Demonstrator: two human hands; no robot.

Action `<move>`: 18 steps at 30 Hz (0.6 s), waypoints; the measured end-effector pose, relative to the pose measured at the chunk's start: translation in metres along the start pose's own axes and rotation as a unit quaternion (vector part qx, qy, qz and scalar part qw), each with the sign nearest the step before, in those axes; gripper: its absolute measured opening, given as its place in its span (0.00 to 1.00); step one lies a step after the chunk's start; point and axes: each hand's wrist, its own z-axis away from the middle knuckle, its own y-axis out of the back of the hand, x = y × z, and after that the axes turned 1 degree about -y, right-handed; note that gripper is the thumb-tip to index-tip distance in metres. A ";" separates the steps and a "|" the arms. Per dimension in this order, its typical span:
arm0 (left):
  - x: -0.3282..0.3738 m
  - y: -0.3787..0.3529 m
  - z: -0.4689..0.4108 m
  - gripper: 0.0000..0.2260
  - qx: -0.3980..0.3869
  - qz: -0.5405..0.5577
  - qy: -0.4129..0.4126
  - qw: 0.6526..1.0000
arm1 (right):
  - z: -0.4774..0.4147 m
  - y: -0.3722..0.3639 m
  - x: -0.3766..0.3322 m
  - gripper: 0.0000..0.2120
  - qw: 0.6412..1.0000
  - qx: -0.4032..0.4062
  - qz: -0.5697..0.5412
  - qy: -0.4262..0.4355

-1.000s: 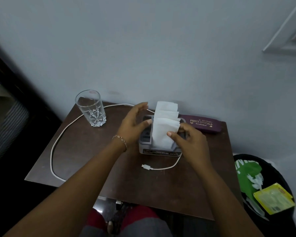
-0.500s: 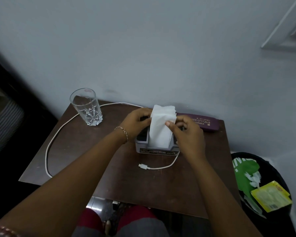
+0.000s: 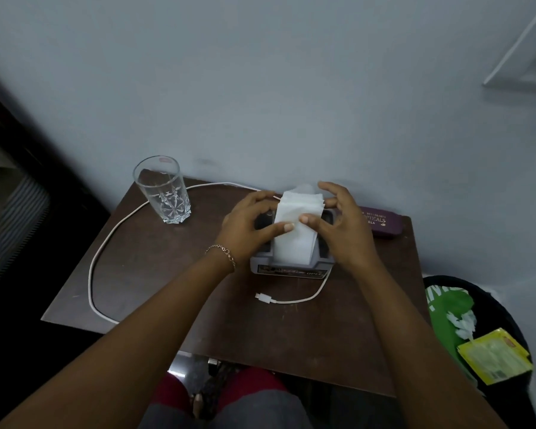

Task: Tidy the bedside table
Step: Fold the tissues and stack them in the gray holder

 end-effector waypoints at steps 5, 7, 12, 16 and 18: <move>0.009 0.000 0.017 0.20 0.065 0.219 0.085 0.970 | 0.018 0.005 0.007 0.25 0.994 0.111 -0.021 -0.006; 0.010 -0.004 0.033 0.18 0.113 0.312 0.152 0.931 | 0.032 0.008 0.013 0.22 0.988 0.140 -0.040 -0.050; 0.004 -0.015 0.053 0.17 0.095 0.373 0.157 0.909 | 0.052 -0.009 0.020 0.18 0.991 0.083 -0.060 -0.081; -0.009 -0.007 0.053 0.16 0.153 0.371 0.173 0.899 | 0.050 -0.033 0.018 0.20 0.989 0.085 -0.085 -0.091; -0.015 -0.001 0.050 0.16 0.173 0.365 0.178 0.897 | 0.046 -0.043 0.014 0.20 0.989 0.083 -0.086 -0.081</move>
